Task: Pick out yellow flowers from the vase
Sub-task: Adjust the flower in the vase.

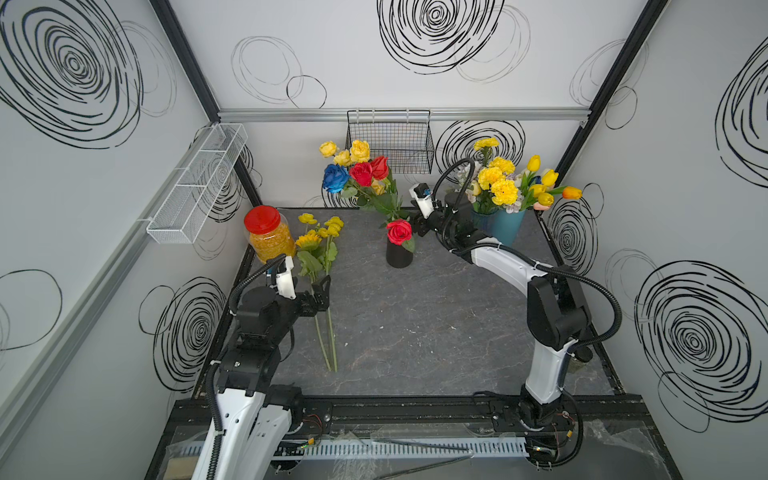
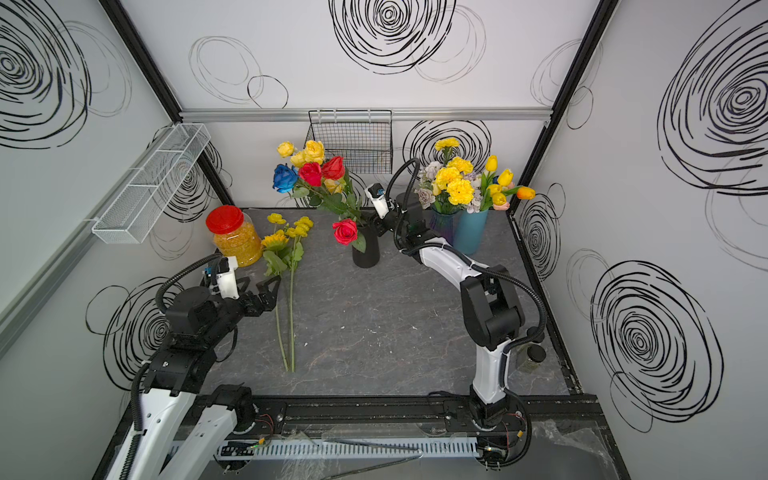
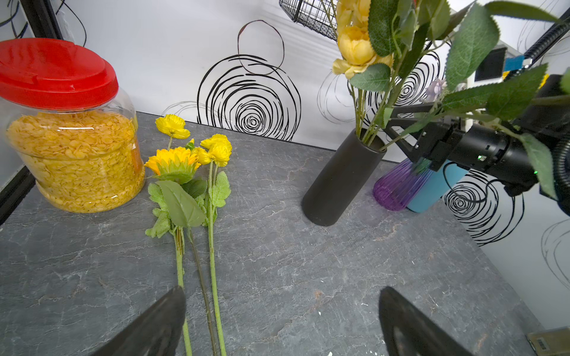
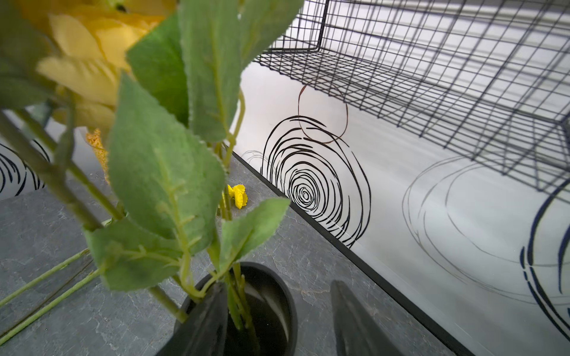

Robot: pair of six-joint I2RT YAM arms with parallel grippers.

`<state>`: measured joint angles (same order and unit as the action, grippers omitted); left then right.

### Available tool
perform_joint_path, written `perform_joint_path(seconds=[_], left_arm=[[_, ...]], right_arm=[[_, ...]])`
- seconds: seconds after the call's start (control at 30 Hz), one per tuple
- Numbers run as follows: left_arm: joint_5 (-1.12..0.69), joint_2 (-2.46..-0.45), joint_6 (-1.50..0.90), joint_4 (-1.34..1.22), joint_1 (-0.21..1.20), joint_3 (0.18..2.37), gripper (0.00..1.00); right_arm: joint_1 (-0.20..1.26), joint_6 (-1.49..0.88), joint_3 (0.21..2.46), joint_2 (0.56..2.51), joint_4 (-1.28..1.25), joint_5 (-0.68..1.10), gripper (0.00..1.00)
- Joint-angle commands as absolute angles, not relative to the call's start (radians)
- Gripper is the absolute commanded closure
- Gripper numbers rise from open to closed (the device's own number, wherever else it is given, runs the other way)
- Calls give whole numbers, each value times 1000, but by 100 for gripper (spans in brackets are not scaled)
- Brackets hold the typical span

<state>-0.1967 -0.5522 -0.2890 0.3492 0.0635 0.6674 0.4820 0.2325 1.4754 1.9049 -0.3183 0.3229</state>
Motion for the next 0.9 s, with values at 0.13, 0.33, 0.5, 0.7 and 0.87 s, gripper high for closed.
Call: perform_joint_path(seconds=[0.13,0.33,0.5,0.7,0.87], left_arm=[[-193,-546,-293,316,63,661,1],[-193,-541,-293,314,63,661,1],[-195,-546,-293,314,63,661,1],[-194,-541,-295,314,63,661,1],[-197,-546,-294,314,61,661,1]], right_arm=[[482,247,1598,1971,-302,387,36],[501,306,1653,2015,-249,406,33],[512,336,1665,2014,-200,450,32],[509,343,1616,1979,-203,476,30],[511,344,1650,2005,-193,459,32]])
